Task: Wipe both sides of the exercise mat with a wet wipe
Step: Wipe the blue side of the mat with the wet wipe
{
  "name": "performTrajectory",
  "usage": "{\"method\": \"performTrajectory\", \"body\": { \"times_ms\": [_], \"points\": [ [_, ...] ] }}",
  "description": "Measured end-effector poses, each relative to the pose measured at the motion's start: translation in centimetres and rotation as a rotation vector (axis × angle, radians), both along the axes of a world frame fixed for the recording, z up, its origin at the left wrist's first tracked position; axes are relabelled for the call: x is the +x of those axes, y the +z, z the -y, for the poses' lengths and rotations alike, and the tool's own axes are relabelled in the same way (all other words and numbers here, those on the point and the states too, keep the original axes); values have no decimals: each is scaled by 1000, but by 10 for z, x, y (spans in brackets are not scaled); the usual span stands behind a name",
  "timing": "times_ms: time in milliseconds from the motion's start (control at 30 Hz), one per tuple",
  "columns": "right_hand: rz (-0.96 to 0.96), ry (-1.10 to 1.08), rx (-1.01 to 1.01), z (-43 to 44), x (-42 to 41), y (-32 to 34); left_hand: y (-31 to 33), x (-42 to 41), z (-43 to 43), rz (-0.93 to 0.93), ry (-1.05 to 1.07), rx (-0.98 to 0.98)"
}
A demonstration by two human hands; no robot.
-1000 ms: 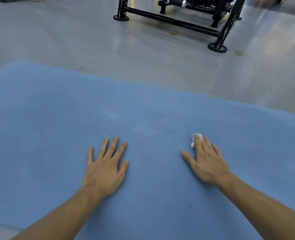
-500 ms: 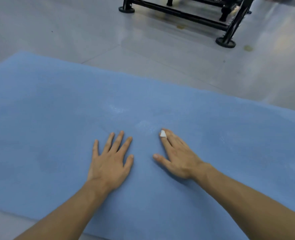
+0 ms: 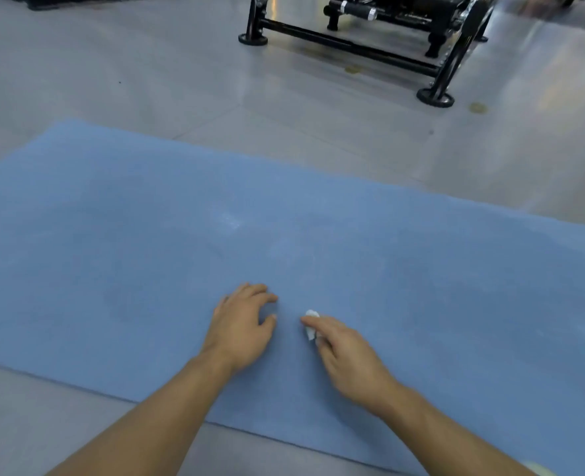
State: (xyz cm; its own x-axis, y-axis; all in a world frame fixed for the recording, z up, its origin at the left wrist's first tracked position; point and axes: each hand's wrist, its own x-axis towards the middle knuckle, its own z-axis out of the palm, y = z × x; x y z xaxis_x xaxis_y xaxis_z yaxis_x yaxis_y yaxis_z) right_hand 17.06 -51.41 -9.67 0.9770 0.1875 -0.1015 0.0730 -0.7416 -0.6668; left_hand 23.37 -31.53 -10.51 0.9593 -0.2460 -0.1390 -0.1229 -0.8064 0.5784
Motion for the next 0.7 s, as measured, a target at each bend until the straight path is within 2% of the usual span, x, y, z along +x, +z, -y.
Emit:
{"method": "performTrajectory", "body": {
  "times_ms": [100,200,267,467,700],
  "points": [
    [-62,-287,278,-2,10,16,17,-1,20,-86,93,-316],
    [-206,-382,631,-7,15,37,31,-5,42,-319,104,-670],
    [-233,-431,737,-9,16,48,36,-5,50,-400,134,-833],
    [-204,-569,675,-8,24,43,38,-1,49,-371,263,-888],
    [-218,-695,804,-2,35,39,42,5,46,-403,455,-1014]
  ]
}}
